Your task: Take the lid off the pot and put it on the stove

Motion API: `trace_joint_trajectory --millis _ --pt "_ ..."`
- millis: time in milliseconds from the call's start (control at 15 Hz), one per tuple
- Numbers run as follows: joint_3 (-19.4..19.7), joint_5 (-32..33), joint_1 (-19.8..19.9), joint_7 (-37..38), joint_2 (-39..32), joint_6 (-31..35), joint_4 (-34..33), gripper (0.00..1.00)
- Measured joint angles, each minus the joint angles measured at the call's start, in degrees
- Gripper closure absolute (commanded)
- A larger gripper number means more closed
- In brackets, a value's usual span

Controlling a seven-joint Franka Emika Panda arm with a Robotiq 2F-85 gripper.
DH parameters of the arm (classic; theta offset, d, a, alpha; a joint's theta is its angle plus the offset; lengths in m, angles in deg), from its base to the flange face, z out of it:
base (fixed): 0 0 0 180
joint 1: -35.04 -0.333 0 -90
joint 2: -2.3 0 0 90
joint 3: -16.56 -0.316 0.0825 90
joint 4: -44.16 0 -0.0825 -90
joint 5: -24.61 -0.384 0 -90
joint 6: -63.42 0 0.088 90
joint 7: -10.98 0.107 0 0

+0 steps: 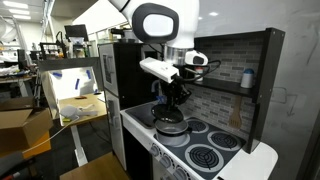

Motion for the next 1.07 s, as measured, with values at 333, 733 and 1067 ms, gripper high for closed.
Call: trace_joint_trajectory --millis 333,733,1067 --pt "0.73 3.42 0.0 1.11 0.69 -0.8 0.09 0.92" --pt "2.89 8.21 0.02 3.58 0.32 -0.8 1.54 0.92" --pt "4.9 9.27 0.16 4.94 0.42 -0.68 3.16 0.92"
